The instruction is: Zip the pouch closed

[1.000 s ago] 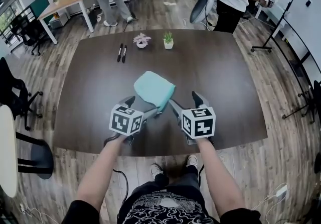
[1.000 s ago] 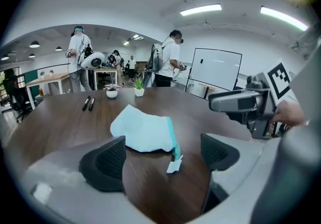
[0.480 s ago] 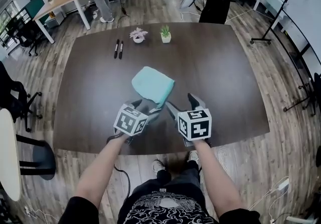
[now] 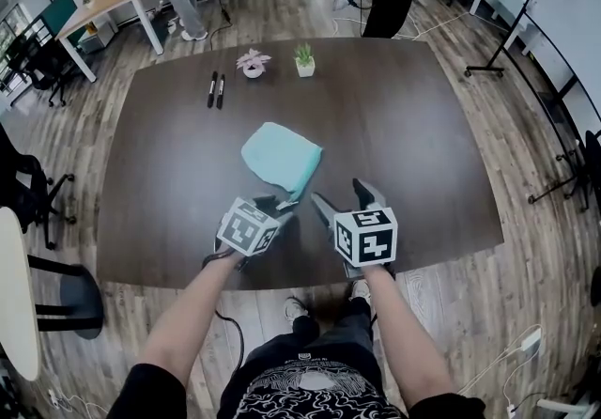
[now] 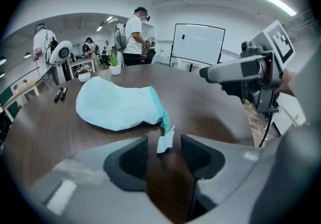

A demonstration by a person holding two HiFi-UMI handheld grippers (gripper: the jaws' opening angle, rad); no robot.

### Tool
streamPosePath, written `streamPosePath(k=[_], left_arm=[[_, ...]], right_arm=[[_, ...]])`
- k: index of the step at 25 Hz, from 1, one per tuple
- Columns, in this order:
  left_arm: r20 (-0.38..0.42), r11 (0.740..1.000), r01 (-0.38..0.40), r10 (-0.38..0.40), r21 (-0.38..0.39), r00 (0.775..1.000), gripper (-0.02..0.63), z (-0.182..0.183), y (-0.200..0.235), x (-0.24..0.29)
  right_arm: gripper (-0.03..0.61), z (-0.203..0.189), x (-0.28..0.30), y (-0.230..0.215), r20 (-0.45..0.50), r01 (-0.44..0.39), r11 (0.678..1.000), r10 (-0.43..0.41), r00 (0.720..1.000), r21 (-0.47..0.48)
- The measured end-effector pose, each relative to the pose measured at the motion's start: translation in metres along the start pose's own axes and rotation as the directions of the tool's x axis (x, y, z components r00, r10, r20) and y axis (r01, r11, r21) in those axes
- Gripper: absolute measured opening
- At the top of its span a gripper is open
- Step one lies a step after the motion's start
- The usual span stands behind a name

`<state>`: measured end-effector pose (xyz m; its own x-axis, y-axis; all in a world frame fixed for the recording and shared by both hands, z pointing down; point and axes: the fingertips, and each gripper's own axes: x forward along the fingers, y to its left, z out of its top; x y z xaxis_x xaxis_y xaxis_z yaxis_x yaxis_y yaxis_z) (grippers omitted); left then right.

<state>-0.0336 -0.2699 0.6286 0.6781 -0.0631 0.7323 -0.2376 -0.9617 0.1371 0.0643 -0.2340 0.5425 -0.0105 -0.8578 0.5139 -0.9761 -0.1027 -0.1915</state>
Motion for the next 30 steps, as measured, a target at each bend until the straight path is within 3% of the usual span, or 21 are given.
streamPosePath(k=[10, 25, 30], left_arm=[[0.008, 1.000, -0.006, 0.006, -0.015, 1.000, 0.029, 0.001, 0.001, 0.004], [0.125, 0.970, 0.060, -0.031, -0.235, 0.992, 0.021, 0.023, 0.001, -0.031], [0.141, 0.968, 0.034, 0.002, -0.249, 0.990, 0.021, 0.032, 0.006, -0.046]], right_arm=[[0.377, -0.005, -0.005, -0.009, -0.013, 0.011, 1.000, -0.011, 1.000, 0.003], [0.376, 0.012, -0.003, 0.000, -0.017, -0.085, 0.995, 0.084, 0.996, -0.050], [0.376, 0.023, 0.001, 0.009, -0.014, -0.143, 0.986, 0.143, 0.990, -0.081]])
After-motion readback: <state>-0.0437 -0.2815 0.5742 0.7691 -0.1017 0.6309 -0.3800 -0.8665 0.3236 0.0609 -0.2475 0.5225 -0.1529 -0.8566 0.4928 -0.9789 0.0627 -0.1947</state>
